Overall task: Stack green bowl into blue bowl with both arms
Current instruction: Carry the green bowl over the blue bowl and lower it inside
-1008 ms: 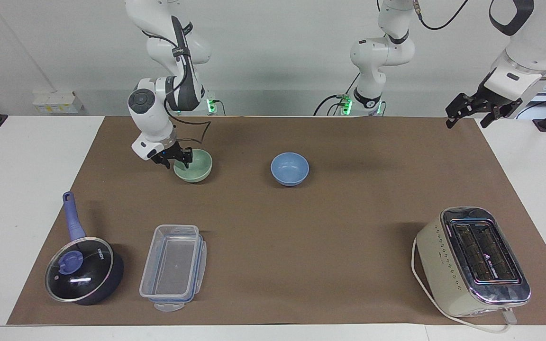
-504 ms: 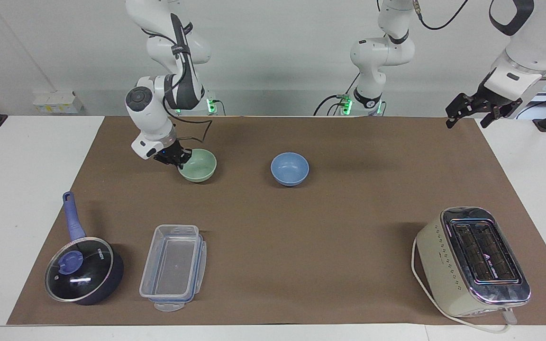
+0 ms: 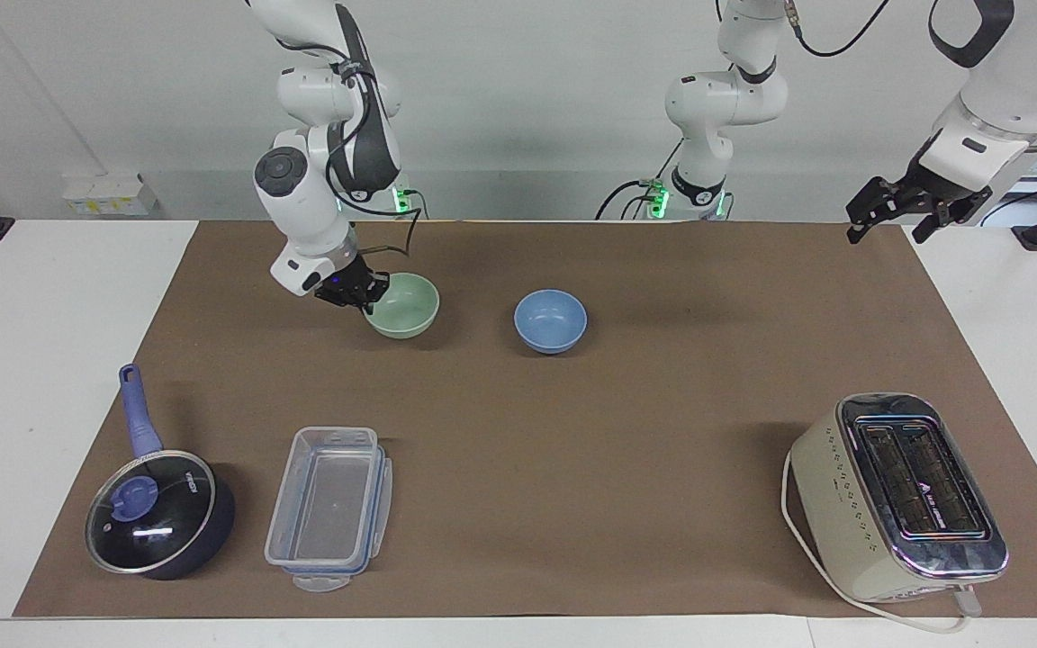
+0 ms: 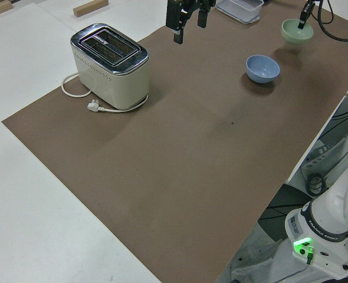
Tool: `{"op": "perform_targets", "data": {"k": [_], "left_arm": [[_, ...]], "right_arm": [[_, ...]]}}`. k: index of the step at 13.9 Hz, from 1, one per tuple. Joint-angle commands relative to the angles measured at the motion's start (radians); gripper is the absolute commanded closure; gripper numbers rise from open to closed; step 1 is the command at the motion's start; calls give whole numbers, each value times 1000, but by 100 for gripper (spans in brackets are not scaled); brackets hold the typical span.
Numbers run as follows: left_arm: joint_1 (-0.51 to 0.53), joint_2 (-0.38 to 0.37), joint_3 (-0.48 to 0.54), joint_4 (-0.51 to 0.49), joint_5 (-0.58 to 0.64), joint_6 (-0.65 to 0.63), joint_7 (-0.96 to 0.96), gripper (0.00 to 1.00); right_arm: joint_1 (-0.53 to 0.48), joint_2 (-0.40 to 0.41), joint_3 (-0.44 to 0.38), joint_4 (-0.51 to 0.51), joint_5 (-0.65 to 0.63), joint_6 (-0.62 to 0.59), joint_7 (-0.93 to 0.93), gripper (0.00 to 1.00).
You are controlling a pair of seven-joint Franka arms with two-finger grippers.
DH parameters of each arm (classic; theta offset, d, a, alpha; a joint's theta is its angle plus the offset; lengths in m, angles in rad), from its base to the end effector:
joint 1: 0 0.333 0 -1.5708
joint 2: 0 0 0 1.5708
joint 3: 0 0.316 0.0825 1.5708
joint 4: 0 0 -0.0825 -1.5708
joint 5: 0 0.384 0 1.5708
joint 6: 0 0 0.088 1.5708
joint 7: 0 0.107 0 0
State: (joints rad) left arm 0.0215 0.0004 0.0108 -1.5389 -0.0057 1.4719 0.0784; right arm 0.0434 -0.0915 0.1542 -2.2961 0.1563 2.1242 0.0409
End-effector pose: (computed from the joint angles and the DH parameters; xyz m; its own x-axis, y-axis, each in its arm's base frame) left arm 0.5442 0.0169 0.6308 0.9967 -0.0467 -0.0667 -0.0461 -0.9989 0.0109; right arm 0.4801 0.1036 0.3804 0.9933 0.0724 -0.0899 0.0625 -0.9922 -0.1079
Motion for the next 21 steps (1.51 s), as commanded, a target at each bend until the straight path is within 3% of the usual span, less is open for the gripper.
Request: {"op": "perform_targets", "data": {"k": [1,7,10,13,21], "left_arm": [[-2,-14,-2,-4,23,-8,12,0],[-2,-14,-2,-4,23,-8,12,0],[-2,-14,-2,-4,23,-8,12,0],[-2,-14,-2,-4,23,-8,12,0],[-2,-14,-2,-4,23,-8,12,0]], "right_arm": [[90,-1,2,46,78,-21,115,100],[225,30,4,102,200,28,286,100],[312,96,4,110,203,132,379,100],[371,165,4,170,195,138,447,100],[380,245,4,173,178,209,461,100]]}}
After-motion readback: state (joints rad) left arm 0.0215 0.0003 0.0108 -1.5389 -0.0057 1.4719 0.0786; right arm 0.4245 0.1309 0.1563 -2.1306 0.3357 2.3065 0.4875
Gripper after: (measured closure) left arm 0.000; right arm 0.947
